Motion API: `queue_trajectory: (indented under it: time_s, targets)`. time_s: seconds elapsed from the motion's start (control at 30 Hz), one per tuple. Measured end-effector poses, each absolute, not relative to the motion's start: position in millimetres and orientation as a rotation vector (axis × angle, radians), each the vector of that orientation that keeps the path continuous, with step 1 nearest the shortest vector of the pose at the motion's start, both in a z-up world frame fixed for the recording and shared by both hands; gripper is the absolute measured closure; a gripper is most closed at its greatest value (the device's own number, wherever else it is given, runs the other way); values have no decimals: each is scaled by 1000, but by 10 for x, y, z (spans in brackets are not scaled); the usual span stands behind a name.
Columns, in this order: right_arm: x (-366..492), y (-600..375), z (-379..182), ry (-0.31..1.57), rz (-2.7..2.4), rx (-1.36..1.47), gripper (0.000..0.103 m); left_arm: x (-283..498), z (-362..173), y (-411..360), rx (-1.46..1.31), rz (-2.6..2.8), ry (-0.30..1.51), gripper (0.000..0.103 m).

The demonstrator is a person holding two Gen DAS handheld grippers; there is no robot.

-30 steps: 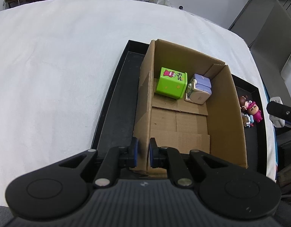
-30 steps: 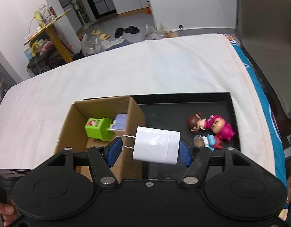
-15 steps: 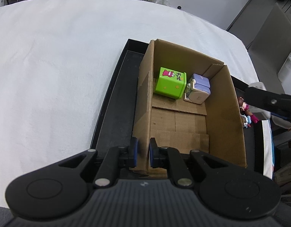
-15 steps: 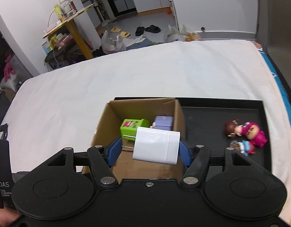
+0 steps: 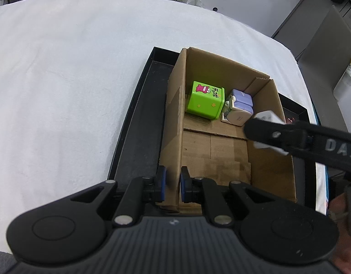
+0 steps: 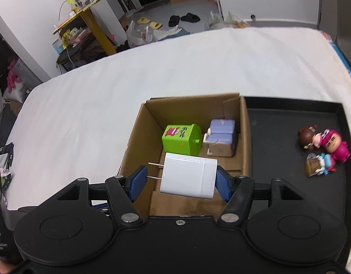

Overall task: Organize rigid objects
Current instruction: 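Lower the charger plug into the box and open the right gripper, then withdraw the right gripper and move it toward the glass jar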

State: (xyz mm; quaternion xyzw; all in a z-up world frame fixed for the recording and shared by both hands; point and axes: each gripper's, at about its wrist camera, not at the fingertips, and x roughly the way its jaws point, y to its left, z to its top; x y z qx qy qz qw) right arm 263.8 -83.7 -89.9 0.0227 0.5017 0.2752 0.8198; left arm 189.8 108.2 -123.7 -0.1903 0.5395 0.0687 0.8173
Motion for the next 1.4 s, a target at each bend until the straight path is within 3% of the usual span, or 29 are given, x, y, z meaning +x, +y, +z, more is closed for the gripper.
queue_trajectory:
  time_s: [0.53, 0.7, 1.0, 1.4]
  targets:
    - [2662, -698, -1077, 1094, 570, 40, 39, 1869, -1251, 1090, -422, 144, 1143, 91]
    - [2647, -828, -970, 1070, 606, 59, 26, 1869, -1249, 1111, -432, 149, 1136, 91]
    - [2625, -1052, -713, 1039, 669, 61, 14, 1866, -1219, 1065, -411, 157, 1139, 91]
    - [2702, -1486, -673, 1045, 636, 42, 12, 1883, -1213, 1036, -398, 166, 1143, 91]
